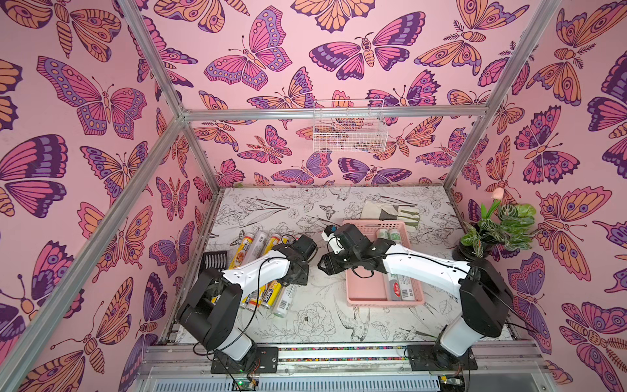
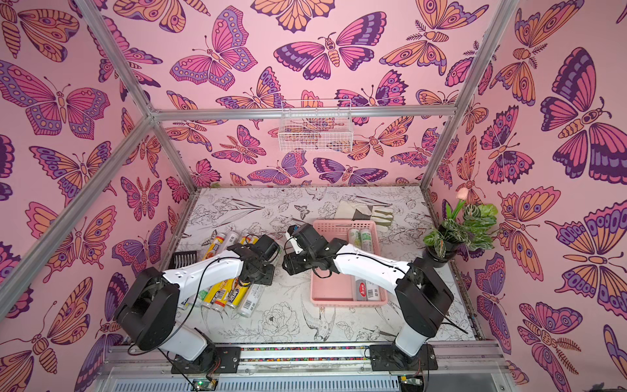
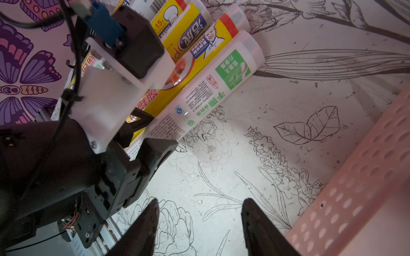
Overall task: Put the plastic wrap into the basket
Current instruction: Pick up the plastic wrap from the center of the board.
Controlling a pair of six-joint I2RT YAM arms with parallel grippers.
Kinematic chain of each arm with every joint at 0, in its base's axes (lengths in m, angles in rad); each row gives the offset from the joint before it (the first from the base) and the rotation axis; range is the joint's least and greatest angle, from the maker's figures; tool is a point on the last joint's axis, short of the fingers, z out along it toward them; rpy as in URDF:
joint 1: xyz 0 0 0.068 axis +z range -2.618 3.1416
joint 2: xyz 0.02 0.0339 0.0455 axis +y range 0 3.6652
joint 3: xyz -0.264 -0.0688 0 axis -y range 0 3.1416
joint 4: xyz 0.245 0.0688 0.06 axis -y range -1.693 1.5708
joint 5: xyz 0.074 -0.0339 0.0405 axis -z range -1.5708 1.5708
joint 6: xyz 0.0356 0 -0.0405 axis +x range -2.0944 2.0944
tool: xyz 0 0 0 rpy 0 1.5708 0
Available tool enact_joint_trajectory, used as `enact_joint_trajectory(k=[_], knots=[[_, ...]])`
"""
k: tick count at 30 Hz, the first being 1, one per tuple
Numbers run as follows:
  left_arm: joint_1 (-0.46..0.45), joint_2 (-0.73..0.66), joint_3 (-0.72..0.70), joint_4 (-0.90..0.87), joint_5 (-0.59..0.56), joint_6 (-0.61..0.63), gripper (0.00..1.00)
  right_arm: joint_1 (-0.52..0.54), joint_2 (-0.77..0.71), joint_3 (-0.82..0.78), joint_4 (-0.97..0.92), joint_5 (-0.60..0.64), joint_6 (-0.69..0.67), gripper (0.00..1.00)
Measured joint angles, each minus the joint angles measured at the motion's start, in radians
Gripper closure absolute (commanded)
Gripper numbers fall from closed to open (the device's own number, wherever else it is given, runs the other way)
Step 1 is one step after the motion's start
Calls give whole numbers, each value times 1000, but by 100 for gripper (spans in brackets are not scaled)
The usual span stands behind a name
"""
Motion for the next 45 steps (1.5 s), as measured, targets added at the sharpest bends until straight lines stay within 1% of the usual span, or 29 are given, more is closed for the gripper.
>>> enact_joint_trajectory(k=[1, 3, 16, 18, 21, 24, 27, 32, 38, 41, 45], knots=[[-3, 6, 3, -2, 4, 0, 32, -1, 0, -3, 0, 1, 0, 36], [-10, 24, 9, -3, 11, -1, 31, -3, 0, -6, 0, 8, 0, 36], [-35, 153, 72, -11, 16, -1, 32, -31, -14, -56, 0, 64, 24, 36], [-39, 162, 82, -13, 16, -1, 35, -37, -29, -73, 0, 76, 29, 36], [-46, 169, 90, -14, 16, -1, 41, -47, -58, -93, 1, 102, 39, 36], [-57, 169, 96, -14, 20, -8, 50, -56, -106, -118, 9, 132, 47, 36], [-68, 169, 101, -15, 29, -5, 55, -59, -158, -141, 18, 163, 50, 35], [-84, 130, 125, -37, 47, -5, 61, -64, -219, -168, 39, 214, 53, 35], [-97, 16, 194, -43, 76, -20, 66, -65, -316, -234, 61, 299, 58, 34], [-98, -39, 219, -7, 110, -45, 67, -67, -380, -273, 73, 359, 72, 33], [-98, -74, 219, 126, 192, -113, 71, -72, -480, -338, 106, 446, 86, 32]])
